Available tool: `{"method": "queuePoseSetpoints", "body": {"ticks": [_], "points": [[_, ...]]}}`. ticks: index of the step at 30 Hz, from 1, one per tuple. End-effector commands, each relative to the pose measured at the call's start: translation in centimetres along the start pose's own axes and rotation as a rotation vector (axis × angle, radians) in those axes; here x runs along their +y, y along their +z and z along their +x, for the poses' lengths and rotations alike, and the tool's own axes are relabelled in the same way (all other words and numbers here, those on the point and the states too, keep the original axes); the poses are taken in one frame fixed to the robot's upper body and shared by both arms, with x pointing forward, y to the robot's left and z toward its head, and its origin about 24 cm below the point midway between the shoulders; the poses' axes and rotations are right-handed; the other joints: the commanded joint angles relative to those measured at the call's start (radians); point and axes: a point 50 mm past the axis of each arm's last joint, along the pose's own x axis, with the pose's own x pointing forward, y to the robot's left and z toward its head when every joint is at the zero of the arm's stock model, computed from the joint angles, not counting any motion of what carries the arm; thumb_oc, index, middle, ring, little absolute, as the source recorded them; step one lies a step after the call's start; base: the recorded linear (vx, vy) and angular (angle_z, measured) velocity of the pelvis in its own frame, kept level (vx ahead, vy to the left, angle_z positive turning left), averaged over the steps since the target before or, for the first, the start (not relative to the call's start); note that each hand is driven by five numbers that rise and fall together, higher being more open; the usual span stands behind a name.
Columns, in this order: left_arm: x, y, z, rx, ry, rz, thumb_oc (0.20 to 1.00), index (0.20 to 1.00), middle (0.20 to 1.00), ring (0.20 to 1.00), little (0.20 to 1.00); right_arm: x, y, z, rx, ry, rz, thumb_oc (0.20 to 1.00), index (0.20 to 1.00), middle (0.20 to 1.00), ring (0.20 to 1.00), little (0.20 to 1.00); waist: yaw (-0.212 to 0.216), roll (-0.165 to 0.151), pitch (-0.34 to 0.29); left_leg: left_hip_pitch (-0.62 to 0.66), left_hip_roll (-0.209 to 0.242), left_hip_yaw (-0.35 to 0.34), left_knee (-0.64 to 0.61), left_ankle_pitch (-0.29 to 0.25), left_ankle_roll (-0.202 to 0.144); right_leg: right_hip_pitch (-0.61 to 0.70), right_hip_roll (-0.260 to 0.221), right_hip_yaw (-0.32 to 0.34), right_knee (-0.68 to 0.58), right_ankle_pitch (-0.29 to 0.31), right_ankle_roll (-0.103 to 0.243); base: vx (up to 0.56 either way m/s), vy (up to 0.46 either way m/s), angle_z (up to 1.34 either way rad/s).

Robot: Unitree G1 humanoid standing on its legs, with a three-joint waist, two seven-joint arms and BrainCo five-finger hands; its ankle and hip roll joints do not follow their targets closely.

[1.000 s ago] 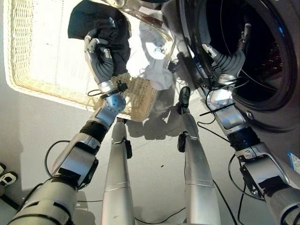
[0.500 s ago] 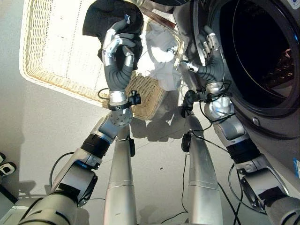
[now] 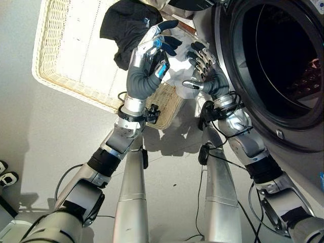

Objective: Put the clothes into the washing machine.

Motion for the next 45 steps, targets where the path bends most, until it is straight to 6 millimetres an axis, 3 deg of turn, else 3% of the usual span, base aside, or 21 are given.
{"method": "queuePoseSetpoints", "body": {"ticks": [1,7,15,27,30,37,45], "points": [[1.9,0.5,0.7,-0.1,0.242,0.326,1.0,1.0,1.0,1.0,1.0,0.1,3.0,0.0,-0.154,0.006,0.003,1.0,1.0,1.0,1.0,1.0,-0.007,0.038,0.027,-0.006,-0.058,-0.047,0.002,0.022,0.099,0.035,0.012,-0.041,-0.011,0.054,0.076,0.0,0.0,0.0],[4.7,-2.3,0.7,-0.07,0.334,0.795,1.0,1.0,1.0,1.0,1.0,-0.3,3.0,0.2,-0.155,0.009,0.003,1.0,1.0,1.0,1.0,1.0,-0.016,0.032,0.027,-0.011,-0.049,-0.041,0.015,0.026,0.085,0.038,0.008,-0.043,-0.01,0.054,0.076,0.0,0.0,0.0],[6.0,-4.9,2.0,0.002,0.356,1.015,1.0,1.0,1.0,1.0,1.0,-0.2,2.7,1.1,-0.145,0.051,-0.001,1.0,1.0,1.0,1.0,1.0,-0.043,0.027,0.027,-0.013,-0.027,-0.016,0.018,0.043,0.064,0.03,0.015,-0.031,-0.004,0.059,0.076,0.0,0.063,0.0],[6.3,-7.2,3.5,0.132,0.253,1.094,1.0,1.0,1.0,1.0,1.0,0.4,2.9,2.7,-0.156,0.098,-0.019,1.0,1.0,1.0,1.0,1.0,-0.067,0.028,0.027,-0.016,-0.017,0.003,0.003,0.055,0.046,0.027,0.032,-0.017,-0.021,0.06,0.075,-0.01,0.045,-0.03],[6.9,-8.2,4.4,0.249,0.191,1.125,1.0,1.0,1.0,1.0,1.0,0.6,3.1,3.4,-0.164,0.118,-0.027,1.0,1.0,1.0,1.0,1.0,-0.077,0.026,0.027,-0.017,-0.01,0.01,-0.004,0.057,0.039,0.024,0.038,-0.009,-0.026,0.056,0.073,-0.01,0.066,-0.06],[10.6,-10.2,4.5,0.612,0.202,1.154,1.0,1.0,1.0,1.0,1.0,0.8,3.4,4.9,-0.185,0.143,-0.021,1.0,1.0,1.0,1.0,1.0,-0.095,0.019,0.027,-0.007,-0.002,0.025,-0.027,0.065,0.03,0.032,0.046,-0.002,-0.049,0.055,0.072,-0.01,0.022,-0.04],[13.1,-11.2,3.5,0.841,0.22,1.127,1.0,1.0,1.0,1.0,1.0,1.4,3.8,6.1,-0.202,0.15,-0.018,1.0,1.0,1.0,1.0,1.0,-0.096,0.015,0.027,-0.006,0.0,0.027,-0.042,0.067,0.023,0.034,0.05,-0.007,-0.064,0.053,0.068,0.0,0.002,-0.04]]}}
